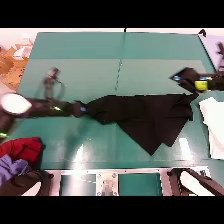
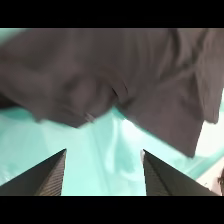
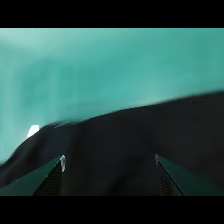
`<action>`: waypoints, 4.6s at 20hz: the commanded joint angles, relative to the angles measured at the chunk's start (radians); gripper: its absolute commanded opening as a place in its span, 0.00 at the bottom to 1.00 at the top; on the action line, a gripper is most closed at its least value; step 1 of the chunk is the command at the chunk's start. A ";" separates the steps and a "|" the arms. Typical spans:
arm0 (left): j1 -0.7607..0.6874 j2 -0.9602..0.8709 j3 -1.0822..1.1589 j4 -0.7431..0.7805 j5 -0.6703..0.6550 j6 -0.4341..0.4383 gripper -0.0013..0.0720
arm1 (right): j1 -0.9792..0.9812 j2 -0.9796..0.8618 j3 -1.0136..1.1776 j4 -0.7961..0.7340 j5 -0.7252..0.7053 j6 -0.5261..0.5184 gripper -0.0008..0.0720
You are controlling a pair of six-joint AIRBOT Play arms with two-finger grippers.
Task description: Fold the shirts.
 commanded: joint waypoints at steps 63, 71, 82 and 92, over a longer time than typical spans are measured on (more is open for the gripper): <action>0.370 -0.196 1.061 0.277 -0.319 -0.022 0.05 | 0.010 -0.409 0.705 0.249 0.148 -0.047 0.03; 0.370 -0.056 1.521 0.241 -0.236 -0.064 0.05 | -0.127 -0.003 1.025 0.240 0.042 0.033 0.03; 0.370 0.063 1.397 0.332 -0.220 -0.059 0.05 | -0.317 0.189 0.846 0.199 0.078 0.077 0.03; 0.369 -0.293 0.636 0.148 -0.005 0.051 0.05 | -0.047 -0.172 0.108 0.219 -0.310 -0.182 0.03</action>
